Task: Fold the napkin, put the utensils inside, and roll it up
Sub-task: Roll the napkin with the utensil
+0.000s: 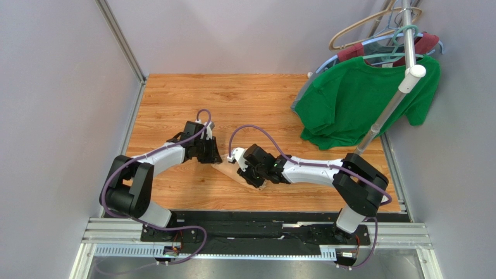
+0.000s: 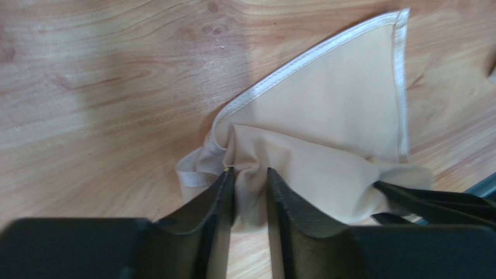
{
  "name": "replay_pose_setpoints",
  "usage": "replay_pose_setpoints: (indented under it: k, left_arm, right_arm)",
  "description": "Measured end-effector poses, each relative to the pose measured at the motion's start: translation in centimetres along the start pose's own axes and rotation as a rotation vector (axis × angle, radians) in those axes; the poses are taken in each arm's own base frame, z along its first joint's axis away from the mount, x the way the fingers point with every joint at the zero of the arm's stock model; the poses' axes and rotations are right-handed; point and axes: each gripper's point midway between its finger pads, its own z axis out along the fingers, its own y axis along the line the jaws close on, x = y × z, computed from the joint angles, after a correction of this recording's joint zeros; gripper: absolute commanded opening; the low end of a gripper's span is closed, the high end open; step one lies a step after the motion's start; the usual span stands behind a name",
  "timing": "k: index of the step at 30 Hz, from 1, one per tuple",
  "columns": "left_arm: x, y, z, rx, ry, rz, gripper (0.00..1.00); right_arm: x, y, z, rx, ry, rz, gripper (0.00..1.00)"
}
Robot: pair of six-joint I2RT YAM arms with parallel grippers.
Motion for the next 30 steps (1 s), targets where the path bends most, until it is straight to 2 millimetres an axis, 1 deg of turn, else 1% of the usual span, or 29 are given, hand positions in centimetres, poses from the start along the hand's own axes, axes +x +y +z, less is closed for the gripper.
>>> replay_pose_setpoints:
  k: [2, 3, 5, 10, 13, 15, 17, 22, 25, 30]
  left_arm:
    - [-0.4, -0.1, -0.3, -0.001, -0.017, 0.004, 0.53]
    - [-0.6, -0.2, -0.5, -0.001, -0.029, 0.004, 0.54]
    - [-1.4, -0.5, -1.2, -0.006, -0.068, 0.011, 0.56]
    - [-3.8, -1.1, -3.3, -0.018, -0.193, 0.038, 0.56]
    - [-4.9, -1.4, -4.4, -0.013, -0.270, 0.053, 0.56]
    - [-4.9, -1.2, -4.9, -0.016, -0.314, 0.059, 0.56]
    - [-4.4, -0.8, -5.1, -0.022, -0.329, 0.060, 0.57]
    - [-3.2, 0.5, -4.6, -0.046, -0.327, 0.048, 0.57]
    - [-3.3, 0.7, -4.6, -0.045, -0.337, 0.045, 0.56]
    - [-3.9, 0.2, -4.5, -0.014, -0.368, 0.055, 0.55]
  right_arm:
    - [-0.2, -0.1, 0.1, -0.018, -0.008, 0.027, 0.23]
    - [-0.3, 0.0, 0.2, -0.030, -0.012, 0.041, 0.23]
    - [-0.4, -0.1, 0.2, -0.056, -0.020, 0.071, 0.22]
    - [-0.6, -0.1, 0.4, -0.124, -0.035, 0.137, 0.21]
    - [-0.9, -0.1, 0.6, -0.175, -0.044, 0.171, 0.20]
    - [-1.1, 0.0, 0.7, -0.209, -0.049, 0.189, 0.19]
    - [-1.2, 0.1, 0.8, -0.239, -0.054, 0.204, 0.19]
    - [-1.3, 0.0, 0.9, -0.313, -0.060, 0.249, 0.18]
    - [-1.2, -0.1, 0.9, -0.357, -0.061, 0.283, 0.17]
    - [-1.2, -0.2, 0.9, -0.418, -0.066, 0.334, 0.16]
